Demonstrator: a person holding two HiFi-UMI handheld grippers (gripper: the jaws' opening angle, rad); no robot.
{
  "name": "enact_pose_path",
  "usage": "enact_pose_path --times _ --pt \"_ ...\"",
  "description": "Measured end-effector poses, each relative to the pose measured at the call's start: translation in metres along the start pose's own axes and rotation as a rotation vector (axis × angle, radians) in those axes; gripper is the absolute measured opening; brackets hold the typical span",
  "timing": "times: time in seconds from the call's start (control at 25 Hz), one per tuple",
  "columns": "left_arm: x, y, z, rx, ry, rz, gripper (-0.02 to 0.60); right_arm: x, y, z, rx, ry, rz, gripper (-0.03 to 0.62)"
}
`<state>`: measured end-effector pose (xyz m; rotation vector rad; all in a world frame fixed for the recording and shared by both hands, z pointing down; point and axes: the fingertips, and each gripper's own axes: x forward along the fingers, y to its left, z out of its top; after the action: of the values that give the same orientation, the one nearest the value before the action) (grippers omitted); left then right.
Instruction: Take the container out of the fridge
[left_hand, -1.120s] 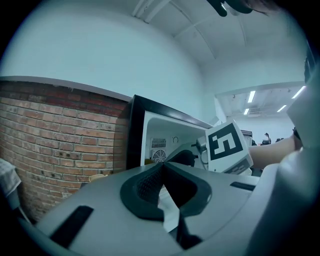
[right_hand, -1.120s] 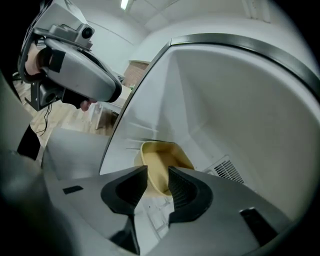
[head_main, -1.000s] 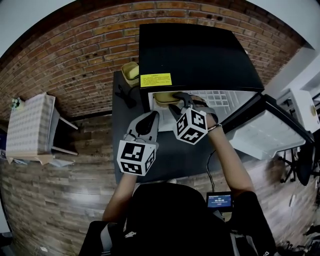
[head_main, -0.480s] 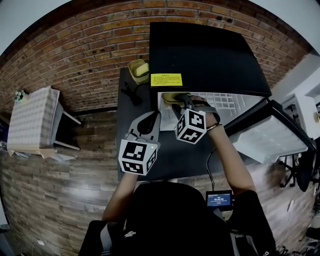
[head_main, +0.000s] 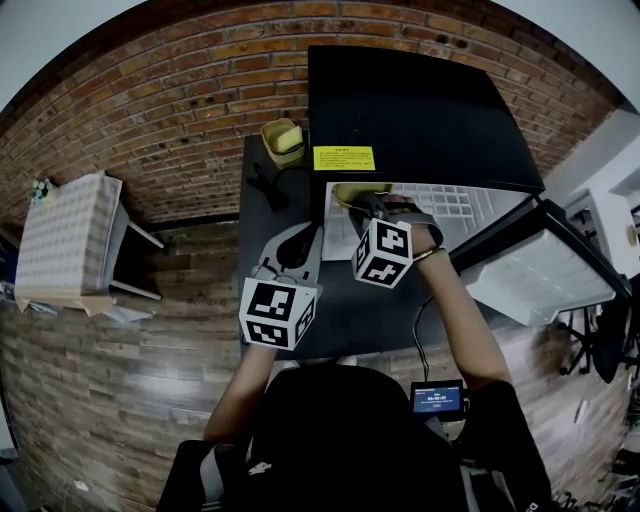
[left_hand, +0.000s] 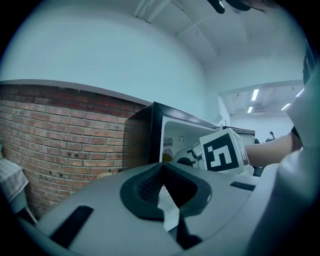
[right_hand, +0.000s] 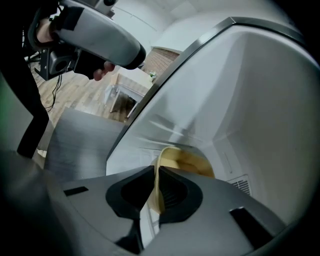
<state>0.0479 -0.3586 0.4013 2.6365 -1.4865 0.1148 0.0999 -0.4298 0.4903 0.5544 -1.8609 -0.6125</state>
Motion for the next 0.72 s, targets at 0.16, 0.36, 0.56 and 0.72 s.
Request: enact_pose_path --times 0.16,0.36,0.56,0.72 --pt "-0.008 0.002 0.000 0.002 0.002 -0.007 0.012 -0.004 0.004 0.004 0.015 0.009 0.012 0.060" --pt "-0.017 0.000 0.001 0.006 -0.001 -0.021 0.012 -0.012 0.011 0.007 0.023 0.022 0.013 0.055" --pt "-0.026 -0.002 0.003 0.008 -0.007 -0.036 0.012 -0.022 0.014 0.013 0.053 0.022 0.013 0.054" --pt "-0.034 -0.001 0.003 0.008 -0.010 -0.047 0.012 -0.029 0.019 0.018 0.070 0.022 0.009 0.054"
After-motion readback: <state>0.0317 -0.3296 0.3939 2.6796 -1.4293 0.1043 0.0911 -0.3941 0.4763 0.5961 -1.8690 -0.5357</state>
